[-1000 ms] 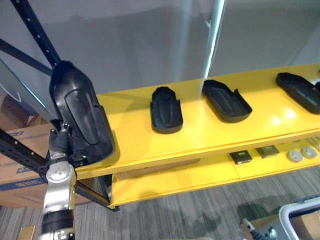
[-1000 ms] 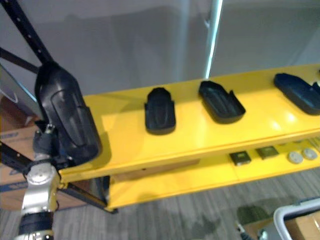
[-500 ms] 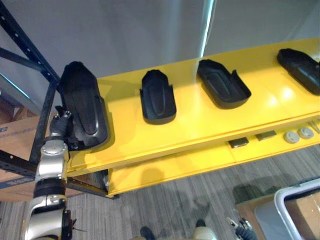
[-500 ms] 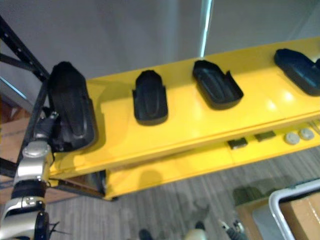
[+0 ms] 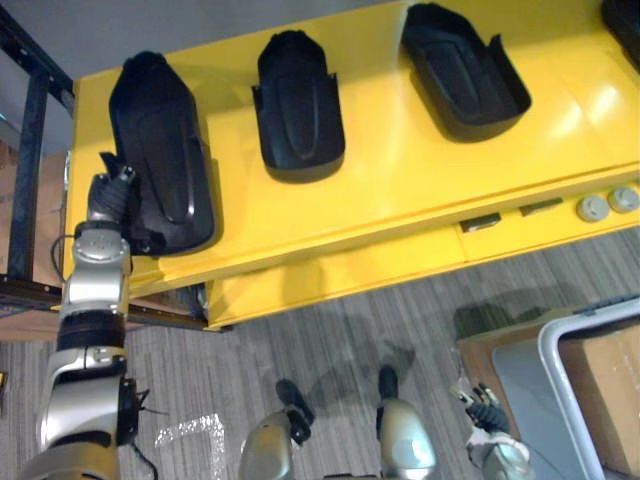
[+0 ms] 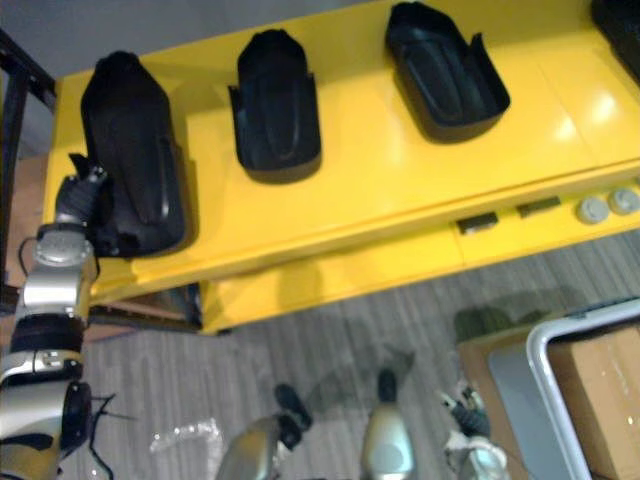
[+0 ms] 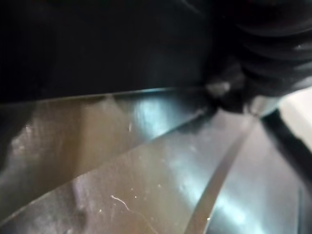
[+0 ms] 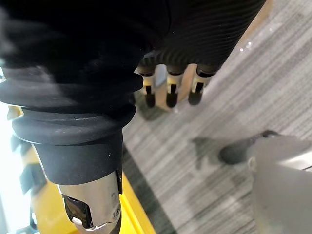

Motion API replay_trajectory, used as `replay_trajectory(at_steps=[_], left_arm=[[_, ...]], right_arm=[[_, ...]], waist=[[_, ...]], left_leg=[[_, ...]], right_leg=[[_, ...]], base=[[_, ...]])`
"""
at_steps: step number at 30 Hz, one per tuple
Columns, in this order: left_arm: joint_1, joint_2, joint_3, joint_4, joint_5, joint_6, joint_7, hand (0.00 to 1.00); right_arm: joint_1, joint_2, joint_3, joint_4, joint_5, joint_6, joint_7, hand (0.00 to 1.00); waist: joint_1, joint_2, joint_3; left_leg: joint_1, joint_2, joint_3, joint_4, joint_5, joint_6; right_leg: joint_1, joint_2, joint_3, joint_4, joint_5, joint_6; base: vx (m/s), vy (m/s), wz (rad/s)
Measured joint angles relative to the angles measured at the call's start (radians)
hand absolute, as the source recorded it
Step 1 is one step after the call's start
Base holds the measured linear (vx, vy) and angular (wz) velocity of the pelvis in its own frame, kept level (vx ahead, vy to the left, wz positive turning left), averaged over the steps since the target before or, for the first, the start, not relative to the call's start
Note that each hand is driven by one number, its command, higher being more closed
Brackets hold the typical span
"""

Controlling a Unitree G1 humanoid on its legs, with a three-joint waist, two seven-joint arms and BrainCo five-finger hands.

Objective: Walk over and take plastic housings, then place them on the shelf

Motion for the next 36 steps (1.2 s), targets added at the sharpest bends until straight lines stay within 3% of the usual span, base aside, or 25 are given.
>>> replay_trajectory(at_steps=[2,7,19,30,31,36], left_arm=[[-0.047,0.036,-0.022,0.0,-0.001,0.025,0.002,1.0],[-0.109,0.04,-0.022,0.018,-0.009,0.047,0.002,1.0],[-0.274,0.04,-0.022,0.103,0.03,0.186,-0.01,1.0],[-0.361,0.078,-0.014,0.132,0.066,0.215,-0.02,1.0],[-0.368,0.078,-0.014,0.132,0.073,0.22,-0.026,0.0],[-0.372,0.079,-0.008,0.134,0.08,0.223,-0.033,0.0]], right_arm=[[-0.005,-0.001,0.019,-0.005,0.0,0.0,0.004,0.0],[-0.026,-0.002,0.029,-0.01,0.019,0.0,0.013,0.0],[-0.029,-0.003,0.057,-0.013,0.062,0.001,0.013,0.0],[-0.025,0.001,0.055,-0.005,0.096,0.018,0.014,0.0],[-0.025,0.002,0.055,-0.005,0.096,0.018,0.014,0.0],[-0.023,0.004,0.053,-0.005,0.096,0.018,0.015,0.0]], waist=[[0.0,-0.003,0.008],[0.003,-0.009,0.029],[-0.008,-0.024,0.046],[-0.01,-0.036,0.063],[-0.011,-0.039,0.065],[-0.011,-0.042,0.067]], left_leg=[[-0.019,-0.001,0.001,0.008,-0.001,0.003],[-0.035,0.004,-0.007,0.033,-0.006,0.009],[-0.07,0.021,-0.017,0.075,-0.031,0.009],[-0.111,0.045,-0.028,0.099,-0.035,0.007],[-0.111,0.046,-0.028,0.1,-0.035,0.006],[-0.111,0.06,-0.028,0.108,-0.043,-0.002]], right_leg=[[-0.021,-0.002,0.006,0.004,0.006,0.009],[-0.028,-0.002,0.011,0.004,0.009,0.012],[-0.039,0.002,0.006,0.004,0.01,0.014],[-0.061,0.02,0.001,-0.011,0.024,0.006],[-0.061,0.021,0.001,-0.011,0.024,0.005],[-0.06,0.029,0.002,-0.011,0.025,0.004]], base=[[-0.01,0.014,-0.04],[0.0,0.006,-0.02],[0.0,0.003,0.01],[0.0,0.001,0.01],[0.0,0.0,0.0],[0.0,-0.006,-0.03]])
